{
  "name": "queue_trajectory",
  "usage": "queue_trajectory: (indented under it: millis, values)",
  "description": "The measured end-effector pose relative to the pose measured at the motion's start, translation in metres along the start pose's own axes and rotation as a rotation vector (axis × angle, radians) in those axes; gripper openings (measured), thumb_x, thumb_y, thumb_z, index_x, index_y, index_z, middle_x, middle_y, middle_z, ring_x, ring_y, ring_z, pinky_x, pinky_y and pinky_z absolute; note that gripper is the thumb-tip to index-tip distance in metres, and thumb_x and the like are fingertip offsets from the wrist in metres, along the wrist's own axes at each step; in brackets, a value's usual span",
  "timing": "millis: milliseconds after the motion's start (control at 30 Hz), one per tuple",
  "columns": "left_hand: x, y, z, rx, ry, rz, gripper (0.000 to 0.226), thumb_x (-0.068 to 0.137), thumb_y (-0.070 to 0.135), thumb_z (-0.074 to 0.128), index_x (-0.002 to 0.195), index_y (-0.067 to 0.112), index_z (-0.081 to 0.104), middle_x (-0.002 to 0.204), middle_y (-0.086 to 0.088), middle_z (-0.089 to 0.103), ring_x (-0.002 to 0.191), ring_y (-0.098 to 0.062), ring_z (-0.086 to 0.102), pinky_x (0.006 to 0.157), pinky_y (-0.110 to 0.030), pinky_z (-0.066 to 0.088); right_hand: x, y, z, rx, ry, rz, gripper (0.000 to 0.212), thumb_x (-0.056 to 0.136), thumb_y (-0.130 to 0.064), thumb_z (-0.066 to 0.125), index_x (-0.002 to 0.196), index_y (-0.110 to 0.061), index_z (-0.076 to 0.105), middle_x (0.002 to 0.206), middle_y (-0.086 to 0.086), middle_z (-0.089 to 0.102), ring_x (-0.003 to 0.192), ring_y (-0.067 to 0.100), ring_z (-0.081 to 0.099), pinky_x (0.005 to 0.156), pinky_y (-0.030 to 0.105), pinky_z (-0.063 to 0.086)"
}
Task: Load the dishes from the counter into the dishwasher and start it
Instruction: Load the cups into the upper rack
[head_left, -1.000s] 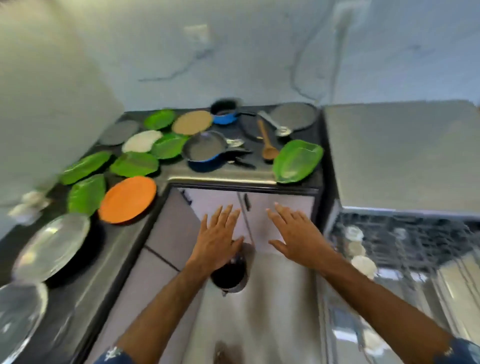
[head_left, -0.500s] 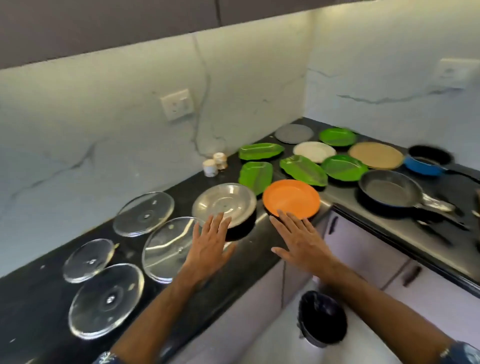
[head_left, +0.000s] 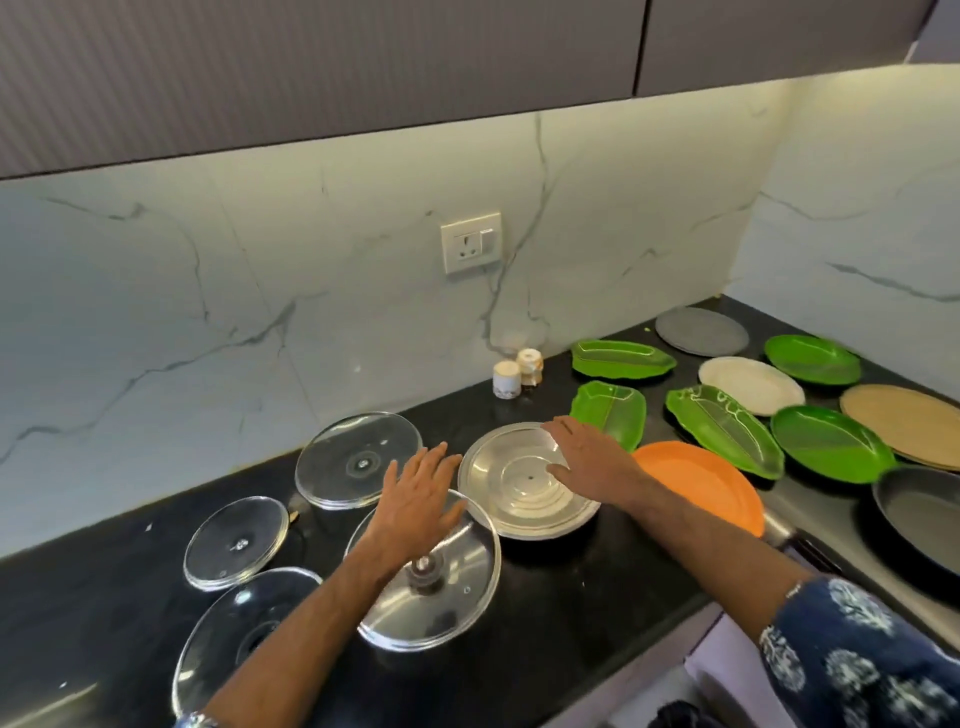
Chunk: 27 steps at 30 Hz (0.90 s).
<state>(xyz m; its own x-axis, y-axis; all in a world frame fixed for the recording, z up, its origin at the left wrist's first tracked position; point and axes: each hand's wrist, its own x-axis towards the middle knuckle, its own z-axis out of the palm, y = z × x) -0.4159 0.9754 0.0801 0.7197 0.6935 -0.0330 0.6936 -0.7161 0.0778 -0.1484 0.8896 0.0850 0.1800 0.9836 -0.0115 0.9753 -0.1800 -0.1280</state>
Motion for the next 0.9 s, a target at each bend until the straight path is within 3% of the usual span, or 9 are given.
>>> queue_trajectory:
  millis: [200, 333, 533, 667, 900]
  values:
    - [0.076, 0.010, -0.016, 0.034, 0.011, -0.009, 0.065, 0.102, 0.053, 0.038, 0.157, 0.026, 0.018, 0.166, -0.001, 0.012, 0.154, -0.023, 0.011, 0.122, -0.055, 0.012, 0.073, 0.057, -0.001, 0.026, -0.080, 0.020, 0.065, 0.092, -0.038, 0.057, 0.149, -0.018, 0.032, 0.145, 0.006, 0.037, 0.131, 0.031, 0.045, 0.101, 0.046, 0.045]
    - [0.134, 0.026, -0.030, 0.021, 0.016, -0.059, 0.064, 0.101, 0.053, 0.041, 0.155, 0.025, 0.023, 0.163, -0.002, 0.022, 0.149, -0.024, 0.024, 0.121, -0.055, 0.020, 0.126, 0.102, 0.003, 0.023, -0.101, 0.042, 0.065, 0.091, -0.036, 0.059, 0.147, -0.016, 0.033, 0.145, 0.009, 0.038, 0.129, 0.033, 0.045, 0.099, 0.048, 0.046]
    - [0.190, 0.041, -0.037, 0.039, -0.004, -0.141, 0.061, 0.100, 0.051, 0.044, 0.153, 0.026, 0.027, 0.161, -0.002, 0.027, 0.147, -0.025, 0.029, 0.120, -0.054, 0.023, 0.201, 0.146, 0.011, 0.006, -0.110, -0.034, 0.056, 0.090, -0.030, 0.058, 0.139, -0.014, 0.038, 0.139, 0.007, 0.040, 0.125, 0.032, 0.045, 0.092, 0.048, 0.049]
    - [0.206, 0.043, -0.036, 0.072, -0.010, -0.176, 0.058, 0.101, 0.050, 0.043, 0.152, 0.027, 0.029, 0.161, 0.000, 0.028, 0.147, -0.023, 0.029, 0.119, -0.051, 0.023, 0.241, 0.158, 0.024, 0.023, -0.125, -0.062, 0.062, 0.089, -0.029, 0.060, 0.143, -0.015, 0.034, 0.146, 0.006, 0.038, 0.132, 0.032, 0.039, 0.100, 0.049, 0.045]
    - [0.220, 0.036, -0.024, 0.096, -0.034, -0.230, 0.057, 0.101, 0.051, 0.041, 0.152, 0.028, 0.028, 0.163, 0.001, 0.025, 0.149, -0.023, 0.027, 0.122, -0.052, 0.021, 0.278, 0.155, 0.053, -0.022, -0.151, -0.130, 0.083, 0.090, -0.036, 0.062, 0.156, -0.022, 0.014, 0.162, 0.002, 0.014, 0.140, 0.034, 0.029, 0.110, 0.055, 0.033]
